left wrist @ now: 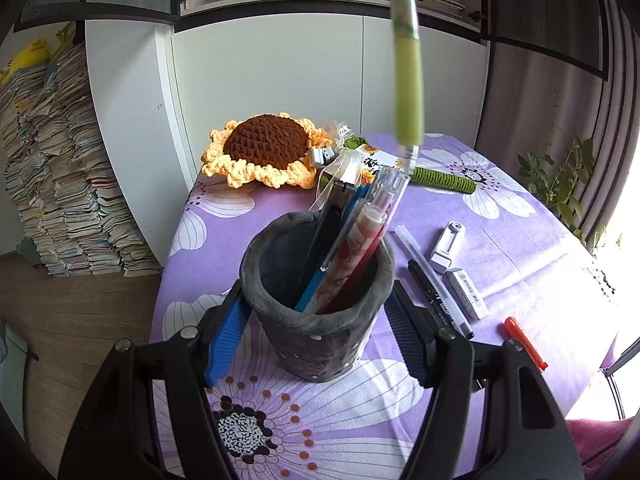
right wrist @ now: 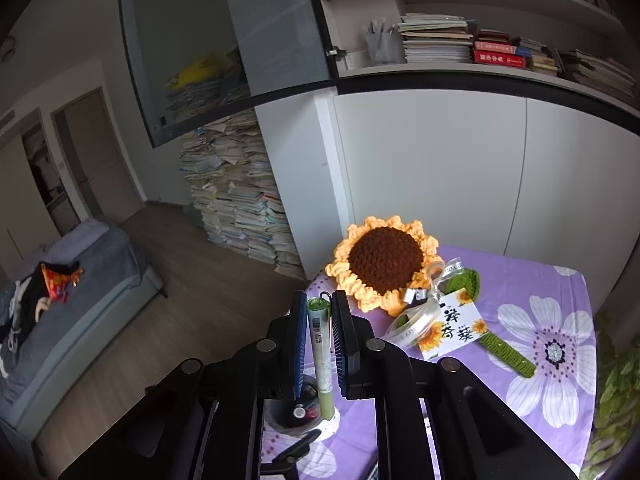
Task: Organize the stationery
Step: 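Lift the green highlighter and drop it into the held cup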
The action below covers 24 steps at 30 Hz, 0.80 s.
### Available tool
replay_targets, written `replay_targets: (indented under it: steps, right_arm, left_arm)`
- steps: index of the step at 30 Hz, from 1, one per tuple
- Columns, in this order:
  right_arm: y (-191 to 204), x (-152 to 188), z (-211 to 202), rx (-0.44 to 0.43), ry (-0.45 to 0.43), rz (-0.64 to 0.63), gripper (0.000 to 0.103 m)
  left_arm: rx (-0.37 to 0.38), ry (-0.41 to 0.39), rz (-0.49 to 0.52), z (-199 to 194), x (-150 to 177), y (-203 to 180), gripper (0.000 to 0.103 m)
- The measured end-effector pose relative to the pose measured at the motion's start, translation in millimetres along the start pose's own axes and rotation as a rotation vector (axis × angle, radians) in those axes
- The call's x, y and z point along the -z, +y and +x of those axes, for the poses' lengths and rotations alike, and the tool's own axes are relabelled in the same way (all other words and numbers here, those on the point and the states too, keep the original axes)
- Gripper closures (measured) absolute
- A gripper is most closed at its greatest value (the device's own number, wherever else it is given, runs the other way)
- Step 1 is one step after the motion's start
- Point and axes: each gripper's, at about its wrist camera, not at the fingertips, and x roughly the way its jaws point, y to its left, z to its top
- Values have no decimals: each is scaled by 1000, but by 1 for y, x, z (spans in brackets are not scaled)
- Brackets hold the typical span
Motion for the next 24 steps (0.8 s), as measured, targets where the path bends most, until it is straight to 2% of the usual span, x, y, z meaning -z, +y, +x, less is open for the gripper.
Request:
replay_targets:
  steps: [8,17,24]
  right_arm:
    - [13,5,17,-48,28,-17,92]
    - [-2,45,53,-61,192,36,92]
    - [-13,57,64,-129,290,89,91]
  left_arm:
    - [3,0,-3,0,0,0,36]
    - [3,0,4,1,-1,-1,36]
    - [1,3,2,1,-1,-1,36]
